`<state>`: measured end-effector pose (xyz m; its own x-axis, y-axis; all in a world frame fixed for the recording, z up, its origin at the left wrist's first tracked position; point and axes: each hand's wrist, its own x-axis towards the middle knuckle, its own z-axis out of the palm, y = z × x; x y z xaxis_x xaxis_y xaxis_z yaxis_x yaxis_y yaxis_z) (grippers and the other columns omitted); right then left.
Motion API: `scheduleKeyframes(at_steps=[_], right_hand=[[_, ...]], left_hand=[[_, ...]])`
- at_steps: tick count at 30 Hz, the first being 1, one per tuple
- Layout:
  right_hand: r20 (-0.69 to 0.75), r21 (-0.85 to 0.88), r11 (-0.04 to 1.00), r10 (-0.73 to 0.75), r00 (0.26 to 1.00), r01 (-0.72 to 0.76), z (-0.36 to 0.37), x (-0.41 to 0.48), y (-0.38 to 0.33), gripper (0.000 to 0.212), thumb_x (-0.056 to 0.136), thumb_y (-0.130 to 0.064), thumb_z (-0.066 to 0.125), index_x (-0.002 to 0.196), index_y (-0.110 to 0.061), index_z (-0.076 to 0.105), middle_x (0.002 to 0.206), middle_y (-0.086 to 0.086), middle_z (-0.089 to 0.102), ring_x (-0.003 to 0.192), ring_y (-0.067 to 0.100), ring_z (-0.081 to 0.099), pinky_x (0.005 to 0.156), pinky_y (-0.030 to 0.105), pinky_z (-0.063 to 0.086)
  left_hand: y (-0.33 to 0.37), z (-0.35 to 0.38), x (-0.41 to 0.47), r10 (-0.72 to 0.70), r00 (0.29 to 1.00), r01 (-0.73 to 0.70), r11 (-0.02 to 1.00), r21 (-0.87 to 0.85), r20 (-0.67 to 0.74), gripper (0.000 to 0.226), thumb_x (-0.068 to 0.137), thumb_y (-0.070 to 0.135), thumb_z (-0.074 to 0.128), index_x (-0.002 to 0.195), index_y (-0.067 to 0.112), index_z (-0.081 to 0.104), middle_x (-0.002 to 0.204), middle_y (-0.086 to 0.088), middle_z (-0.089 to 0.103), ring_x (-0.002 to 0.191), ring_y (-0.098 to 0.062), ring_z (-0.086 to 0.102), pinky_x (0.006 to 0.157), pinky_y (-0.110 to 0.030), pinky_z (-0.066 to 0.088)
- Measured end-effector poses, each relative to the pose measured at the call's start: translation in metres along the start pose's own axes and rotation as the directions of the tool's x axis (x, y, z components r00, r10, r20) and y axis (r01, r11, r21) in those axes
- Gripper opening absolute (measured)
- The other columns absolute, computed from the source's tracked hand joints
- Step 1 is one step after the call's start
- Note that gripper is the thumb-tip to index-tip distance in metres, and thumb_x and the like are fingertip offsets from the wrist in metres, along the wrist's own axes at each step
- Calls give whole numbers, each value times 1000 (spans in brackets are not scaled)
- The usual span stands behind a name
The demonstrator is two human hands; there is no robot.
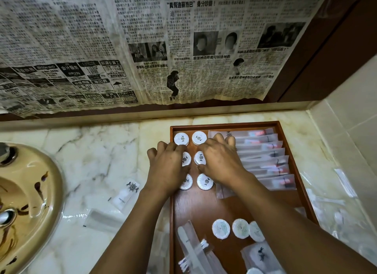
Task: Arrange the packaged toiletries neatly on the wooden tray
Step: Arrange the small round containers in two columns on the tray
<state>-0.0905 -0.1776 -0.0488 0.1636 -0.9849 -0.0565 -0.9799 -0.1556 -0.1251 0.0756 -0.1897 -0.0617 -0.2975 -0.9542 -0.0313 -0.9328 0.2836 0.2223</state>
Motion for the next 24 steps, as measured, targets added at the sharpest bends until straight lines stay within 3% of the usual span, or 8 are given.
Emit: scheduleKeyframes(at_steps=[7, 12, 16, 18, 21, 24], right_hand=[[4, 21, 999, 28, 1000, -28, -8, -4, -2, 41, 81, -47, 73, 114, -26, 63, 112, -6, 65, 113, 21, 43, 85, 41, 24], [-56, 163, 979, 130, 990, -119, -28, -27, 3, 45, 85, -42, 72, 128, -31, 62, 125, -9, 62, 122, 19, 42, 88, 39, 23], [-158, 303, 933, 249, 956, -193, -32, -68, 16, 29, 89, -34, 70, 118, -29, 69, 119, -8, 67, 117, 19, 48, 82, 32, 17], [-173, 365, 899, 319, 932, -240, -29, -93, 25, 22, 88, -29, 72, 110, -27, 72, 112, -7, 69, 112, 20, 52, 87, 34, 24], [-190, 430, 853, 405, 894, -295, -21, -134, 40, 15, 86, -23, 76, 101, -24, 75, 101, -5, 73, 103, 25, 60, 91, 52, 43], [-224, 481, 825, 442, 869, -296, -15, -177, 50, 12, 87, -27, 69, 95, -23, 76, 92, -6, 73, 94, 27, 64, 84, 57, 49]], left_hand=[[-7, -7, -6, -25, 1000, 28, 989, -144, 18, 47, 84, 52, 70, 127, 37, 57, 122, 11, 59, 115, -21, 43, 89, -40, 27], [-32, -22, -35, -138, 988, 103, 915, -390, -63, 27, 90, 32, 73, 116, 37, 67, 117, 15, 63, 105, -10, 56, 92, -38, 32], [-57, -24, -72, -198, 979, 167, 919, -357, -52, 27, 89, 25, 77, 113, 35, 70, 112, 15, 66, 95, -9, 61, 92, -46, 44], [-69, -24, -88, -219, 975, 195, 929, -314, -43, 26, 88, 25, 78, 111, 34, 71, 110, 14, 67, 95, -13, 63, 90, -47, 47], [-81, -24, -107, -255, 967, 249, 934, -257, 8, 24, 88, 29, 77, 110, 34, 71, 105, 14, 64, 102, -14, 61, 89, -40, 37], [-88, -25, -126, -277, 955, 292, 937, -190, 103, 25, 86, 36, 75, 110, 39, 69, 102, 17, 59, 105, -12, 57, 87, -37, 28]])
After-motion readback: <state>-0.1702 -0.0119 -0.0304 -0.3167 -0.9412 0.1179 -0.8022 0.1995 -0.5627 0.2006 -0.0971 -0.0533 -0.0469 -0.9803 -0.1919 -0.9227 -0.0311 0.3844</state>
